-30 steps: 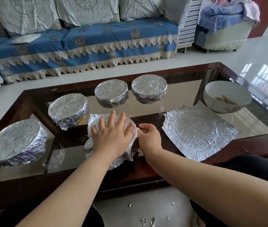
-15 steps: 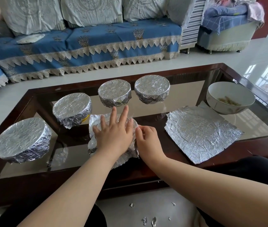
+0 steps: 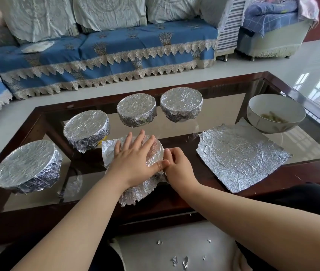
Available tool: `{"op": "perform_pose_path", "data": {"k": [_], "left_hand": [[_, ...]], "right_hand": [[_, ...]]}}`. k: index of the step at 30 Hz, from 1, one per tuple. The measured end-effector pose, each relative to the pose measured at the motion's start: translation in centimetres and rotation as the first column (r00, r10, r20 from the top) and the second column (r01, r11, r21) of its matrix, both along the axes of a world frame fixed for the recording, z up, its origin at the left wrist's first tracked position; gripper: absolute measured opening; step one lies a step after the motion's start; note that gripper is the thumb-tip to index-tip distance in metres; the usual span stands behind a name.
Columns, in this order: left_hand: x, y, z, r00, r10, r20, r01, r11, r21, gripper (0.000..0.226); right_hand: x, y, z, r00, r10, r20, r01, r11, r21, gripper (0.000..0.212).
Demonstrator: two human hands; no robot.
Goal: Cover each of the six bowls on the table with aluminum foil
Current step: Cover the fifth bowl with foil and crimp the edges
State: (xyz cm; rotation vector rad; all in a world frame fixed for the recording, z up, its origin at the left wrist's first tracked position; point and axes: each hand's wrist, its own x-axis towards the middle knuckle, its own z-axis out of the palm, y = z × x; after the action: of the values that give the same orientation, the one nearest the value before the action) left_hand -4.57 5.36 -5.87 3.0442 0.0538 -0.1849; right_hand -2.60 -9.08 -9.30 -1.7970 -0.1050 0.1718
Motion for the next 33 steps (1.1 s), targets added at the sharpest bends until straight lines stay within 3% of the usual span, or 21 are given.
{"op": "perform_pose_path", "data": {"k": [4, 11, 25, 33], "left_hand": [[0.0, 0.0, -0.1, 1.000, 0.004, 0.028, -0.004, 1.000, 0.001, 0.110], [0.1, -0.2, -0.2, 0.999, 0.027, 0.047, -0.027, 1.000, 0.001, 0.105], [0.2, -0.3, -0.3, 0.997, 0.050, 0.062, -0.050, 0.999, 0.004, 0.105], [0.2, -0.3, -0.3, 0.997, 0.052, 0.062, -0.051, 0.999, -0.005, 0.104]], "right_hand": [[-0.9, 0.3, -0.4, 1.000, -0.002, -0.016, 0.003, 0.998, 0.065, 0.012], [-0.3, 1.0, -0.1, 0.992, -0.062, -0.111, 0.070, 0.995, 0.070, 0.023], [0.7, 1.3, 0.0, 0.958, -0.098, -0.269, 0.136, 0.982, 0.128, 0.020], [1.4, 0.7, 0.7, 0.975, -0.043, -0.219, 0.049, 0.999, 0.023, 0.013]]}}
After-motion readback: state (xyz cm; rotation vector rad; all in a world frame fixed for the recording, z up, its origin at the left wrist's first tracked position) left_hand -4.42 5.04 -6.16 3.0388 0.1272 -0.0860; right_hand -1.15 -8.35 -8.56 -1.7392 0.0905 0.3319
